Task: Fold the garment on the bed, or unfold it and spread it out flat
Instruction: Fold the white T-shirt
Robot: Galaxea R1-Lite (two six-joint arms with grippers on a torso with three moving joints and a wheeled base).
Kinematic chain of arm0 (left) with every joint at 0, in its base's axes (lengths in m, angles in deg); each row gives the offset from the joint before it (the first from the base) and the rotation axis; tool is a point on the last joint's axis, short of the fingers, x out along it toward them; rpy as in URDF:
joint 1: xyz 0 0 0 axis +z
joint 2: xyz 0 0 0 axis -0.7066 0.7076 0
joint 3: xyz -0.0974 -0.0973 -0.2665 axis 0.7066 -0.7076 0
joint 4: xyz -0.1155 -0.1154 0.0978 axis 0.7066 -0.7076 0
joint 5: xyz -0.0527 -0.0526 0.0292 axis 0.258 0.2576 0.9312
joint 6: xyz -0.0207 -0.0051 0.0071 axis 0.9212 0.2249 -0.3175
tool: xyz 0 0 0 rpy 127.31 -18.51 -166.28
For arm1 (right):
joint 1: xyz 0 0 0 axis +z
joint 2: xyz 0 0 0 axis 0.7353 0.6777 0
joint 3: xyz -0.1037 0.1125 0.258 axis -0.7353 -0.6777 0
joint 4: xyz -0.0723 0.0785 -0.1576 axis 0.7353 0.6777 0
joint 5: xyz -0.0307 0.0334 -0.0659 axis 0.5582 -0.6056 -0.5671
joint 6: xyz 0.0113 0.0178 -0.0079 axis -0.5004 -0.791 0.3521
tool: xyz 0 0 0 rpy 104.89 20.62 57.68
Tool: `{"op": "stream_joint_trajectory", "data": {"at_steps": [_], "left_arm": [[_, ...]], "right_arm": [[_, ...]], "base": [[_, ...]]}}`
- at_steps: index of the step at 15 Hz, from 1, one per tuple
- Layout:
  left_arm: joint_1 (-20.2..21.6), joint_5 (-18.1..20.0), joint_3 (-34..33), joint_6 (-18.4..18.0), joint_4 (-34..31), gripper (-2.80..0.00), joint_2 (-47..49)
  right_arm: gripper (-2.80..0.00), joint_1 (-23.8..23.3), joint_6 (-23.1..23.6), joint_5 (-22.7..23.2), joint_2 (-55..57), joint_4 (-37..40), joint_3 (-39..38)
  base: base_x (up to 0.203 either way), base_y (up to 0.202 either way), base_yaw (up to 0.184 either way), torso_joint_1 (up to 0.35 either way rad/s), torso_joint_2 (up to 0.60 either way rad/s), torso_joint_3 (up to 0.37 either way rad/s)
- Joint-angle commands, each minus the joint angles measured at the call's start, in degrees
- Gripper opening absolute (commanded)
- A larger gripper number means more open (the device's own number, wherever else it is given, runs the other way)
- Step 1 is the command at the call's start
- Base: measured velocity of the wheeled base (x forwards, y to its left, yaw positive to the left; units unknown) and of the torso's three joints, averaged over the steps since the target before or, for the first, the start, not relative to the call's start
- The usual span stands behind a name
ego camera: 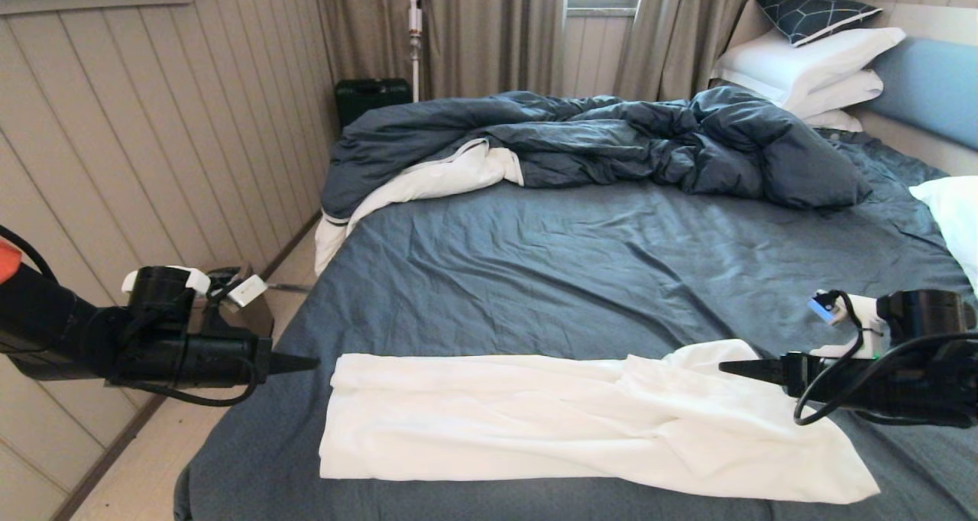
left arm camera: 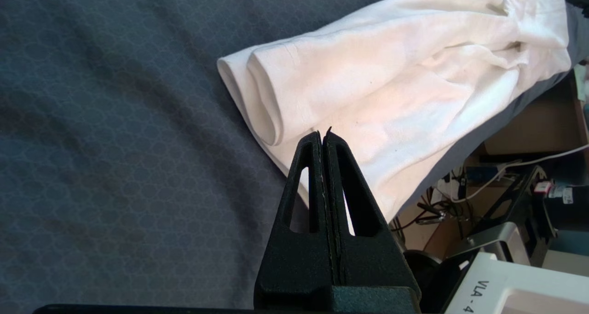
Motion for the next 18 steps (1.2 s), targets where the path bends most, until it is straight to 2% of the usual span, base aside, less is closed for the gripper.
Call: {"op": "stream_joint_trajectory", "data": {"at_steps": [1,8,11,15,18], "left_arm": [[0.0,0.3,0.1,0.0,0.1,-2.80,0.3],[0.0,0.3,0.4,-0.1,0.1,-2.80,1.0],[0.0,0.2,0.3,-0.2,0.1,-2.80,1.0],[0.0,0.2,0.3,-0.2,0.1,-2.80,1.0],[0.0,0.3,0.2,-0.2,0.1,-2.80,1.0]], "right_arm": [[-2.80,0.2,0.4,0.2,0.2,-0.1,-0.7],[-2.80,0.3,0.6,0.2,0.3,-0.2,-1.3],[-2.80,0.1,0.6,0.1,-2.9,-0.1,-2.3],[-2.80,-0.2,2.5,0.1,-11.6,0.0,-8.0],[-2.80,-1.2,6.8,0.1,-17.5,0.3,-15.7]], "base": [[0.000,0.000,0.000,0.000,0.00,0.000],[0.000,0.000,0.000,0.000,0.00,0.000],[0.000,0.000,0.000,0.000,0.00,0.000],[0.000,0.000,0.000,0.000,0.00,0.000],[0.000,0.000,0.000,0.000,0.00,0.000]]}}
